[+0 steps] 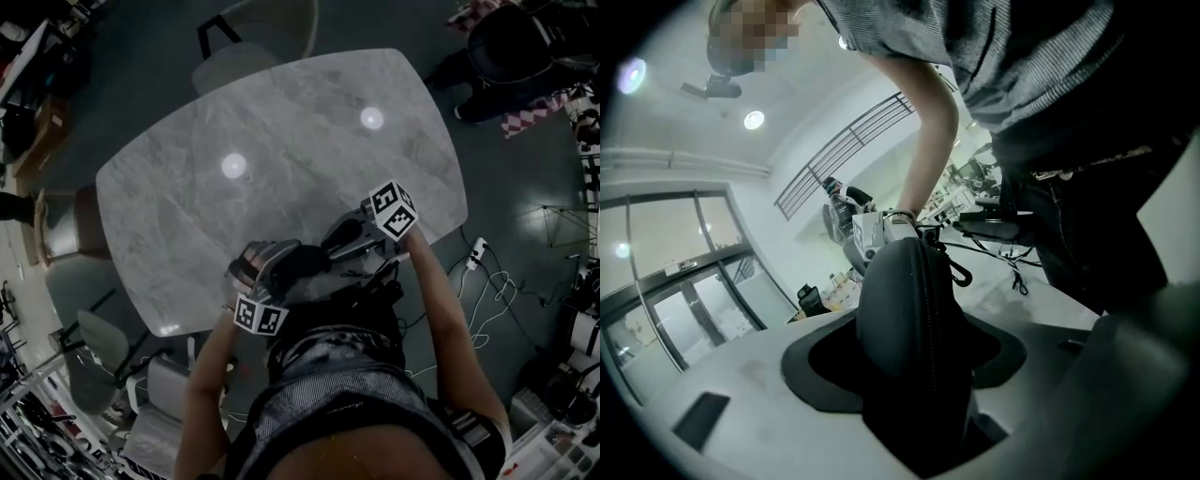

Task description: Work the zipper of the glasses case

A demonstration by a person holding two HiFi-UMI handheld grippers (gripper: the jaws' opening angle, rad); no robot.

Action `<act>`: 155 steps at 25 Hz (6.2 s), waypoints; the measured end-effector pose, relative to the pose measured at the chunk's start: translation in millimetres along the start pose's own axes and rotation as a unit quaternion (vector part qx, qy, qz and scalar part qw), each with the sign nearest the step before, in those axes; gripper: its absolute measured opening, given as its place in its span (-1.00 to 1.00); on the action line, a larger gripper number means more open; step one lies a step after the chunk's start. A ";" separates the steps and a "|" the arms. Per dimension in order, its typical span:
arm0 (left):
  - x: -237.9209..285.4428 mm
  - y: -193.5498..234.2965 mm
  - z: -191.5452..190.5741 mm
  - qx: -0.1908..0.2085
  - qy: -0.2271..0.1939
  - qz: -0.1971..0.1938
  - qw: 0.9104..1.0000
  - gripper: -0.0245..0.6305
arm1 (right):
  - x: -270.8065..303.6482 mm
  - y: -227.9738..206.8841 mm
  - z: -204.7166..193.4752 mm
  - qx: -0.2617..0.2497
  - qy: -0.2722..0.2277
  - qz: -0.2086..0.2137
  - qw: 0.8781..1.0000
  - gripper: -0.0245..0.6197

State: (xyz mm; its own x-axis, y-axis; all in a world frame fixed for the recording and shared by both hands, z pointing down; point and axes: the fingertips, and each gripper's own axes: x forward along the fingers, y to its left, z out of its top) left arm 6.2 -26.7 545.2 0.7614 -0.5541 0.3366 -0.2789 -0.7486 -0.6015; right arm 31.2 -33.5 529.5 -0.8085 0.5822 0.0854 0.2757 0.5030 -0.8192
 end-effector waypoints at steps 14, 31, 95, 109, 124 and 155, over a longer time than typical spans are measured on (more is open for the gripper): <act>13.0 -4.8 -36.3 -0.061 0.066 -0.015 0.996 -0.11 | -3.2 -31.5 -5.4 -0.005 -0.012 -0.095 0.995 -0.73; 43.6 -59.0 -104.6 -0.097 0.234 -0.102 0.962 -0.16 | -2.6 -90.5 -54.7 0.027 0.101 -0.287 0.952 -0.74; 2.0 -56.1 -146.6 -0.178 0.211 -0.098 0.956 0.04 | 17.8 -104.5 -41.3 0.027 0.127 -0.389 0.912 -0.74; -3.1 -58.6 -153.7 -0.214 0.192 -0.111 0.951 -0.17 | 20.7 -106.9 -41.3 0.050 0.116 -0.397 0.909 -0.74; -8.0 -56.6 -154.1 -0.207 0.214 -0.111 0.948 -0.17 | 63.0 -103.8 -20.3 0.047 0.110 -0.386 0.915 -0.74; -0.8 -59.5 -152.1 -0.209 0.253 -0.089 0.940 -0.17 | 119.8 -119.6 -8.0 0.048 0.184 -0.416 0.889 -0.74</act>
State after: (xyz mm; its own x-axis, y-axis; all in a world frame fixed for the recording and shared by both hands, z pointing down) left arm -66.8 -37.1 691.0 0.4723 -0.4289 0.7701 -0.4591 -0.8655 -0.2005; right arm -94.5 -18.8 642.3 -0.4819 0.2131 0.8499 -0.3975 0.8112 -0.4288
